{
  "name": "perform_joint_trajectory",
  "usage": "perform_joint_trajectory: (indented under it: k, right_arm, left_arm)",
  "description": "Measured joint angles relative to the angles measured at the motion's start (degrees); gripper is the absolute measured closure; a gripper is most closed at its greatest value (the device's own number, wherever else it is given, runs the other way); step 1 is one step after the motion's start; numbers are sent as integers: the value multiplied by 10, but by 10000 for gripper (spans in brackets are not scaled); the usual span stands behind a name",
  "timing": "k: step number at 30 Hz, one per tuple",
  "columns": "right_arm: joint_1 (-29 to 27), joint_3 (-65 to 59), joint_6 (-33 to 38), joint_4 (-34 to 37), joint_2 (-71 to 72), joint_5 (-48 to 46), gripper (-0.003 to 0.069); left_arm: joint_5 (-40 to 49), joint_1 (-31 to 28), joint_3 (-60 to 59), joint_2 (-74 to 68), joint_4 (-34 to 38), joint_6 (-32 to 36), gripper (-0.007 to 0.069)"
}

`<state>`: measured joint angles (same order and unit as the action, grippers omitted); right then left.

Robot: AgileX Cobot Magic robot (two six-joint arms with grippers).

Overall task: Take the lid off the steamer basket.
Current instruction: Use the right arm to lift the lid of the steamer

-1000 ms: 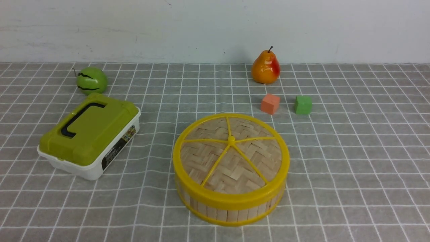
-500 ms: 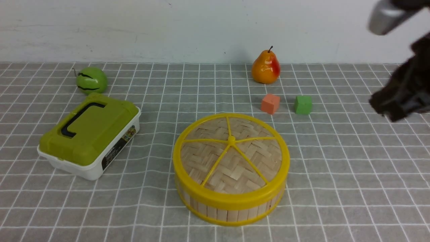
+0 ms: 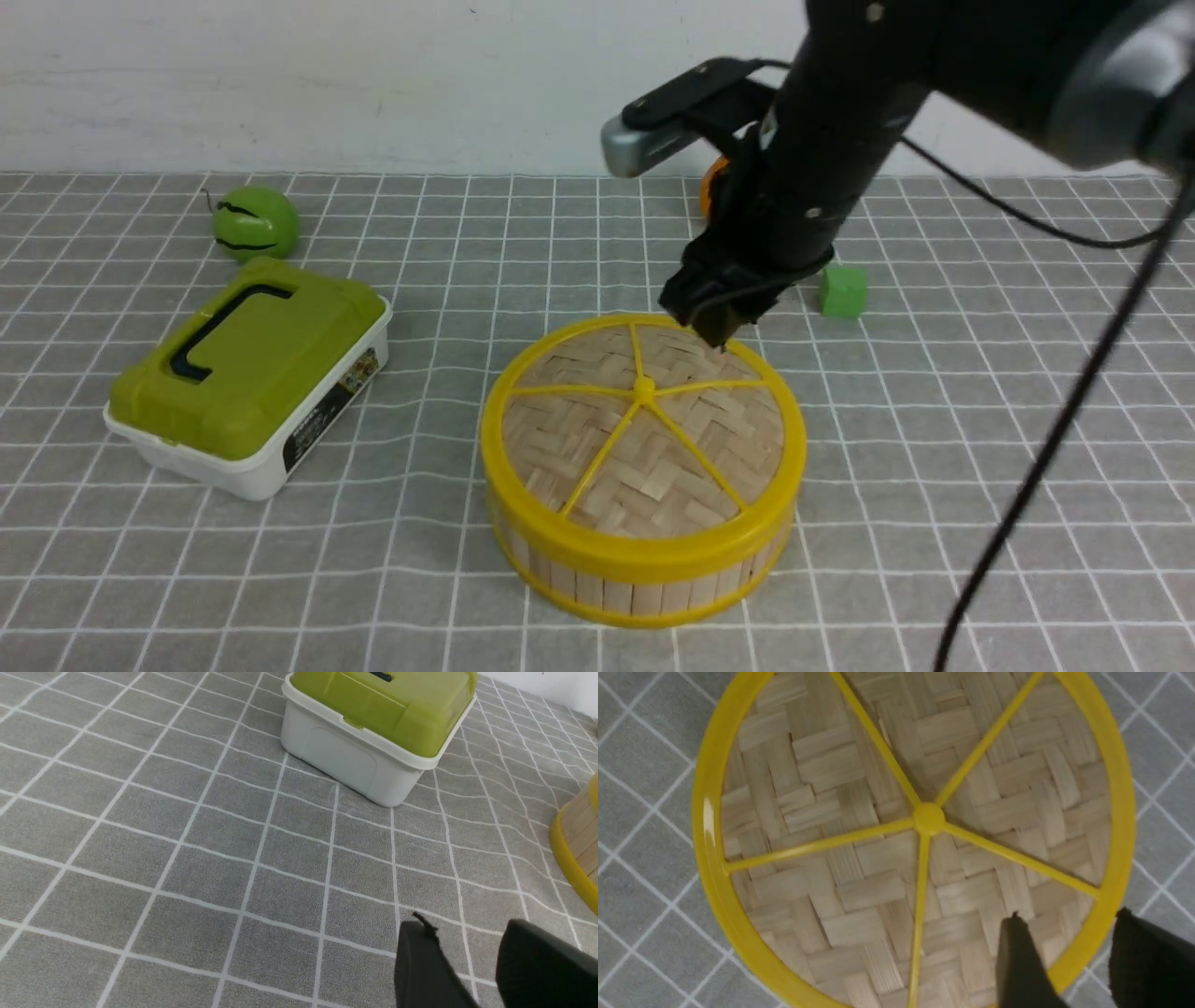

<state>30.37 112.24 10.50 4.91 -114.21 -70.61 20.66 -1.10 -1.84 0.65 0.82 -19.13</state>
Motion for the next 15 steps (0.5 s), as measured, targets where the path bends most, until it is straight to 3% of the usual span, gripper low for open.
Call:
perform_joint_trajectory:
  k: [4,7,11,15]
  right_arm:
    - [5,29,0,10,-48,0,171]
    - [10,33,-1,16,-62,7,131]
    - [18,34,-1,22,-70,23,130]
    - [23,34,-1,22,-79,28,174]
  left_arm:
    - [0,0,0,0,0,0,386]
    - [0,0,0,0,0,0,386]
    - [0,0,0,0,0,0,386]
    - [0,0,0,0,0,0,386]
